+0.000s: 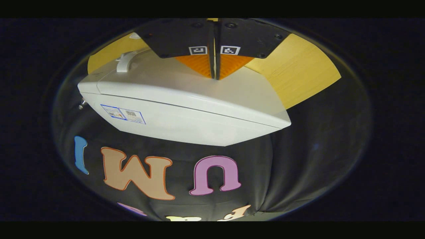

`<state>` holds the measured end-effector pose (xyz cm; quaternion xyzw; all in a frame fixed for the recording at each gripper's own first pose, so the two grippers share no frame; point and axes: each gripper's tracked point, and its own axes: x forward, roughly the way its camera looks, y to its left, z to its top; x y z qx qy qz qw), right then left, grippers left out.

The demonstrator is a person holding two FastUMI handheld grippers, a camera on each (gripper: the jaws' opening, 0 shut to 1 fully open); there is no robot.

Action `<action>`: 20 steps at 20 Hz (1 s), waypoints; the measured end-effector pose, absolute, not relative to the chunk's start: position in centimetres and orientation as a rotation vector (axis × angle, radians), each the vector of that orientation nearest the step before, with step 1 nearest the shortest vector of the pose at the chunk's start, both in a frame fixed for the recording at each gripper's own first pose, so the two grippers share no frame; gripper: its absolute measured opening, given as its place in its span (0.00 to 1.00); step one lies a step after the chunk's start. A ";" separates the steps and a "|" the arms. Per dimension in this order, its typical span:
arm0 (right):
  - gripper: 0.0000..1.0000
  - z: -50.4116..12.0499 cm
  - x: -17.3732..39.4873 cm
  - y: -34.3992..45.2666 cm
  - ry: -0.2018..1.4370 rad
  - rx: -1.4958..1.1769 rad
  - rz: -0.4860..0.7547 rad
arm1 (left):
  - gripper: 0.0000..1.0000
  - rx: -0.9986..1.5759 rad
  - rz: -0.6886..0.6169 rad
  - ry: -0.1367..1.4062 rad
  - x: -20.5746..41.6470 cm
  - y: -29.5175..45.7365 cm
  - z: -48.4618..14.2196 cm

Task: Open the microwave oven with the left hand, put the food in, and close the microwave oven.

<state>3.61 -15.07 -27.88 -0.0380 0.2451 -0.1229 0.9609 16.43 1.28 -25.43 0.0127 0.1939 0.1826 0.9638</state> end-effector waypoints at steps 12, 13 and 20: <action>0.93 -27.6 3.4 -14.8 0.487 -0.098 -0.226 | 0.00 0.041 0.184 0.353 15.2 -0.1 -22.8; 1.00 -27.0 4.2 -13.5 0.478 -0.100 -0.181 | 0.03 0.108 0.148 0.309 13.4 0.0 -20.1; 0.93 -23.1 6.1 -10.0 0.418 -0.114 -0.084 | 0.58 0.190 0.202 0.233 7.7 2.1 -15.5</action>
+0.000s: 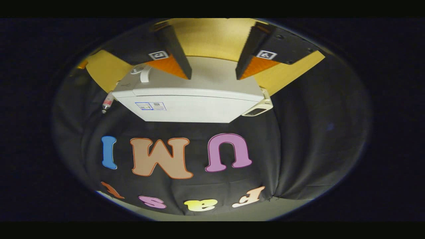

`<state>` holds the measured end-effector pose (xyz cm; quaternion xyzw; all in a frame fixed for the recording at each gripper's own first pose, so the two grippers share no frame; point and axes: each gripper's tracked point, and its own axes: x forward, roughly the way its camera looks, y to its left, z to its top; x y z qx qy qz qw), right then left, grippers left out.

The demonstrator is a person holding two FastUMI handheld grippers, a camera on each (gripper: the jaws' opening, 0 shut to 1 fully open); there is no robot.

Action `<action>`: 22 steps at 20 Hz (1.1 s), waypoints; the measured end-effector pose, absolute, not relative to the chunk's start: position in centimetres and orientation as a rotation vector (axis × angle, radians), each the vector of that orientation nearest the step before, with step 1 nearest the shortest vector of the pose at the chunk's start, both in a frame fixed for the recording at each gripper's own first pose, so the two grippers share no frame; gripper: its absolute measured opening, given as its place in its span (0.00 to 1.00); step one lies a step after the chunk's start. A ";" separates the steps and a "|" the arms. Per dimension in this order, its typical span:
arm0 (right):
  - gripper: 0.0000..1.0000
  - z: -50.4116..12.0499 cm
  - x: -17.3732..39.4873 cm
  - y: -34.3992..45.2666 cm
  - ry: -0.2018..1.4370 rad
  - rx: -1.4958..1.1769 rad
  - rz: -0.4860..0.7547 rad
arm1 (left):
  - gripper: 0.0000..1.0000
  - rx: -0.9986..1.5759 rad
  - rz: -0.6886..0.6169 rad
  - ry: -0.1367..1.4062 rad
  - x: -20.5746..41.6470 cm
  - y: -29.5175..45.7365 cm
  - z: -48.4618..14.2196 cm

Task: Open the microwave oven with the left hand, put the food in, and close the microwave oven.

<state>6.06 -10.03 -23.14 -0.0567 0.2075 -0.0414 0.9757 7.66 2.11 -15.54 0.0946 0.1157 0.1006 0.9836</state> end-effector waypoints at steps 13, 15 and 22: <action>1.00 -11.4 6.8 -4.7 0.197 -0.134 0.068 | 0.98 0.151 0.134 0.141 4.6 -2.1 -8.4; 1.00 -11.1 6.4 -4.5 0.189 -0.141 0.075 | 1.00 0.144 0.122 0.132 4.2 -2.5 -7.9; 0.92 -10.9 5.7 -4.6 0.181 -0.143 0.080 | 0.98 0.131 0.121 0.155 3.6 -2.5 -8.7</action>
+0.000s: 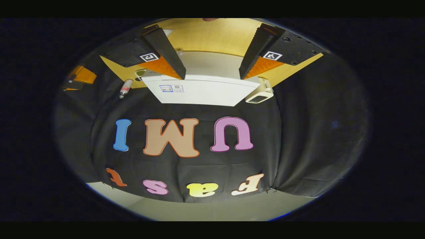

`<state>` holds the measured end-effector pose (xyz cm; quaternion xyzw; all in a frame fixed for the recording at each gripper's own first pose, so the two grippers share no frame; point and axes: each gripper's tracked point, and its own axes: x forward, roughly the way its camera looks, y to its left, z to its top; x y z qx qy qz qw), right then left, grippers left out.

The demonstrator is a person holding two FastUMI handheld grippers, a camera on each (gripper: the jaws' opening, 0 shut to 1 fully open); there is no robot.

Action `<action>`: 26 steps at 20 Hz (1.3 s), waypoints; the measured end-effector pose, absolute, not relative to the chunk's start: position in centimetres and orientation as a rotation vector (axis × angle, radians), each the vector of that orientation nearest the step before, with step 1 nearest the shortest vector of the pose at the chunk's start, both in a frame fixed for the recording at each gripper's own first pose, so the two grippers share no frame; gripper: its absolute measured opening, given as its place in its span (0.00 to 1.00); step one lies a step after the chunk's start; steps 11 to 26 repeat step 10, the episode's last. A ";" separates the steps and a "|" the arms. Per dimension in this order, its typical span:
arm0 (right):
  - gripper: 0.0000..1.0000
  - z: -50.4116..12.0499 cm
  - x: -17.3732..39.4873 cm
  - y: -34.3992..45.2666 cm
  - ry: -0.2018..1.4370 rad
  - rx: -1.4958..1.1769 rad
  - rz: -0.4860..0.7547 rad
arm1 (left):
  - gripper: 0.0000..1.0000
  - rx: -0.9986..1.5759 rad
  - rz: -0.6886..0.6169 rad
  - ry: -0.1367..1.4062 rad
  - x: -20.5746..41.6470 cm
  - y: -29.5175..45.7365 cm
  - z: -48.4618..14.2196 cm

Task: Open the microwave oven with the left hand, put the food in, and close the microwave oven.

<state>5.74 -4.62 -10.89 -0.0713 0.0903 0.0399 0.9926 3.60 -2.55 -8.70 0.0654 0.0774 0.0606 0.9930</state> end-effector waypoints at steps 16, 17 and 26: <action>0.92 -11.2 5.7 -5.4 0.192 -0.122 0.080 | 0.95 0.122 0.122 0.216 2.8 -2.7 -10.4; 0.92 -11.2 5.7 -5.4 0.192 -0.122 0.080 | 0.95 0.122 0.122 0.216 2.8 -2.7 -10.4; 0.92 -11.2 5.7 -5.4 0.192 -0.122 0.080 | 0.95 0.122 0.122 0.216 2.8 -2.7 -10.4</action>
